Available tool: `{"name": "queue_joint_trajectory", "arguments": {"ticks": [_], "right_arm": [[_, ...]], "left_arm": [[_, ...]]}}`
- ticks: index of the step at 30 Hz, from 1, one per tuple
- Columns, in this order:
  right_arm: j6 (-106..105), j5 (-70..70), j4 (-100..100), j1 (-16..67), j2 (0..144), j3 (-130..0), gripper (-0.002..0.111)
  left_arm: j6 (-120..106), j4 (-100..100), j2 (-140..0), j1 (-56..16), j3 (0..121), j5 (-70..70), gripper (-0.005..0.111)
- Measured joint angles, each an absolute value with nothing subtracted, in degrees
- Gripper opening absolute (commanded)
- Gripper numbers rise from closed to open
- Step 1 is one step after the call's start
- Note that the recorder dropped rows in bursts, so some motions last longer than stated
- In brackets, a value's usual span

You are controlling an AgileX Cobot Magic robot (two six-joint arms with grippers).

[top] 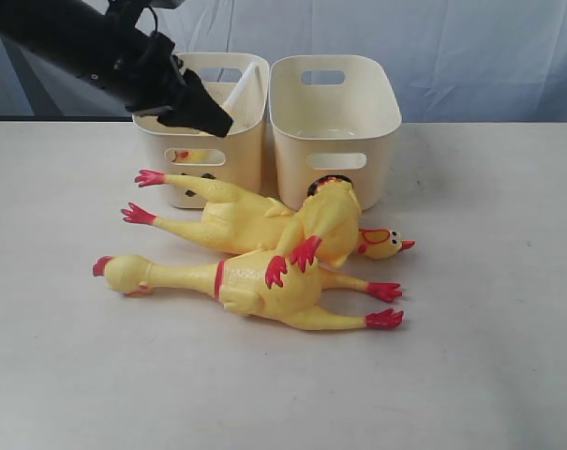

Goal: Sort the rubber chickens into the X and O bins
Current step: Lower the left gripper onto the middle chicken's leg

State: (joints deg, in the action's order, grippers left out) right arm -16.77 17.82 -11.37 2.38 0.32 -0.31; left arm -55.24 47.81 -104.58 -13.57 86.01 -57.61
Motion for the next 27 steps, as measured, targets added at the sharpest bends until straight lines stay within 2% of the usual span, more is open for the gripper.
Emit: {"name": "queue_joint_trajectory", "arguments": {"ticks": [3,7,15,17,23,27], "right_arm": [[-16.77,17.82,-11.37,2.38,0.32,-0.31,-0.001],[-16.77,17.82,-11.37,2.38,0.32,-0.31,-0.001],[-16.77,17.82,-11.37,2.38,0.32,-0.31,-0.001],[-16.77,17.82,-11.37,2.38,0.32,-0.31,-0.001],[-16.77,17.82,-11.37,2.38,0.32,-0.31,-0.001],[-16.77,17.82,-11.37,2.38,0.32,-0.31,-0.001]], "left_arm": [[-54.84,47.45,-104.58,-13.68,86.01,-61.86,0.0],[-52.83,44.03,-104.58,-16.37,86.01,-63.57,0.0],[-47.87,39.89,-104.58,-26.53,86.01,-64.35,0.0],[-44.01,38.18,-104.58,-27.98,86.01,-61.89,0.006],[-28.86,38.48,-104.85,-28.11,86.01,-59.17,0.042],[-22.35,38.83,-106.53,-28.11,86.01,-61.67,0.055]]}}
